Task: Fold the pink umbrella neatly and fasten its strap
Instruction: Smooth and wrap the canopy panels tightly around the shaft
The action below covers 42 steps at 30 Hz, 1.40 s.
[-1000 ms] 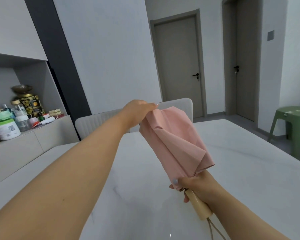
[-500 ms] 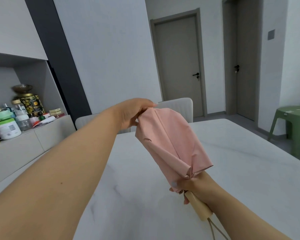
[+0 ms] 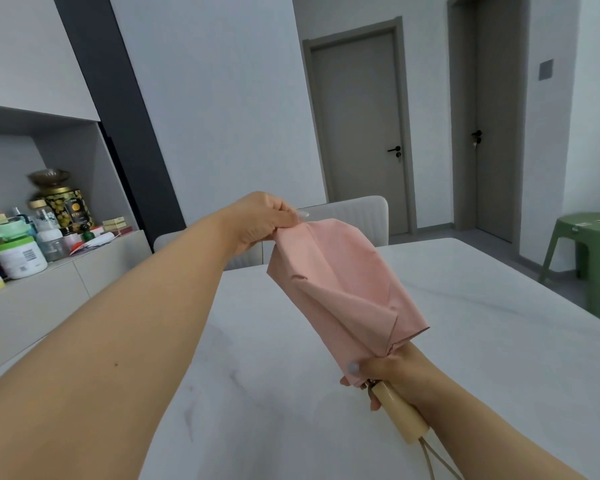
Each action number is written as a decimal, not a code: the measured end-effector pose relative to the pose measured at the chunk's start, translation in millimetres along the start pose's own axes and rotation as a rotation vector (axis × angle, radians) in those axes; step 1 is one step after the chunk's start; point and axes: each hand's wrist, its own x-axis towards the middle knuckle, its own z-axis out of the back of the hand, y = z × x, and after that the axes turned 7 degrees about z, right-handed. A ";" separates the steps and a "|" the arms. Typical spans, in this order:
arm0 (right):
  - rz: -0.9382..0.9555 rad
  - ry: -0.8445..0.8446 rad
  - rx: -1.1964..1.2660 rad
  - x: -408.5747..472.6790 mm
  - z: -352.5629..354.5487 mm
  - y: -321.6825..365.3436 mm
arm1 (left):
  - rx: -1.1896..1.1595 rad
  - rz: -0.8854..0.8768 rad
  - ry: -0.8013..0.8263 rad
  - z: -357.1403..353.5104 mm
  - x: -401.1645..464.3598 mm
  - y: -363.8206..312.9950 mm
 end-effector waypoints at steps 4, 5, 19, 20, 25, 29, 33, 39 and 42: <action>-0.005 0.023 -0.014 0.1 -1.0 -0.5 | -0.168 -0.040 -0.160 0.4 1.6 -2.6; -0.002 0.022 -0.013 -0.4 -1.4 -0.2 | -0.197 -0.028 -0.210 0.5 1.2 -4.0; 0.060 -0.023 -0.004 4.4 4.7 0.3 | 0.099 -0.125 -0.090 -94.7 -102.6 36.6; 0.067 -0.021 0.036 4.0 5.2 0.0 | 0.029 -0.111 -0.115 -96.0 -103.4 40.0; 0.052 -0.067 0.273 6.8 7.4 -9.5 | -0.111 -0.057 -0.275 -100.3 -106.4 60.1; 0.034 -0.140 0.305 8.9 9.5 -13.9 | -0.115 -0.056 -0.313 -121.5 -122.0 73.8; 0.010 -0.173 0.217 5.5 12.8 -7.3 | -0.181 -0.012 -0.289 -134.6 -125.9 84.0; 0.013 -0.214 0.194 4.5 9.4 -4.6 | -0.092 -0.115 -0.385 -128.8 -119.1 85.7; 0.026 -0.203 0.155 4.3 8.0 -4.8 | -0.040 -0.166 -0.412 -108.2 -101.7 66.9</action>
